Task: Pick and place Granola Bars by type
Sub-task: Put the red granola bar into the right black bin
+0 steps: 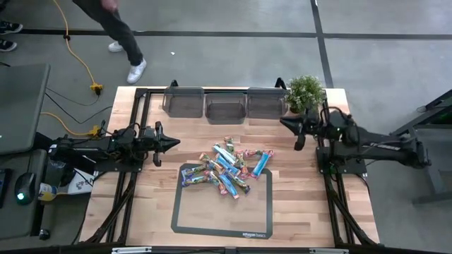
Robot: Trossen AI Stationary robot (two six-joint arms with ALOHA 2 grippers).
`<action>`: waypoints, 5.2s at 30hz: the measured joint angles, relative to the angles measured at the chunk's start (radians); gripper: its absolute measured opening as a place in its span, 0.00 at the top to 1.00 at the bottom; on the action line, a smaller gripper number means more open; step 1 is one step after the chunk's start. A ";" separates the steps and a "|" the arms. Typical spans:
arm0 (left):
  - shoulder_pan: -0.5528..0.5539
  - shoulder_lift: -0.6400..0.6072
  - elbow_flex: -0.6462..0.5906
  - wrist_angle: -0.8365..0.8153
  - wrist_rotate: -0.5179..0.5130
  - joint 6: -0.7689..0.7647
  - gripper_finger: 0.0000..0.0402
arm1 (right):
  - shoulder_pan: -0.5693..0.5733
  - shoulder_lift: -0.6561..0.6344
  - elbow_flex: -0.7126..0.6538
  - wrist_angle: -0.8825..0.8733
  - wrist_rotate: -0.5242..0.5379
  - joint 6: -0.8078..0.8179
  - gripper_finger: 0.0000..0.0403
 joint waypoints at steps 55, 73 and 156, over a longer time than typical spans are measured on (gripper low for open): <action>0.000 0.000 0.000 -0.043 0.001 0.008 1.00 | 0.472 1.246 0.788 -0.896 0.079 -0.599 0.54; 0.000 0.001 0.000 -0.045 0.002 0.008 1.00 | 0.420 1.271 0.706 -0.876 0.082 -0.676 0.54; 0.000 0.001 0.000 -0.047 0.001 0.008 1.00 | 0.362 1.274 0.759 -0.498 -0.493 -0.055 0.82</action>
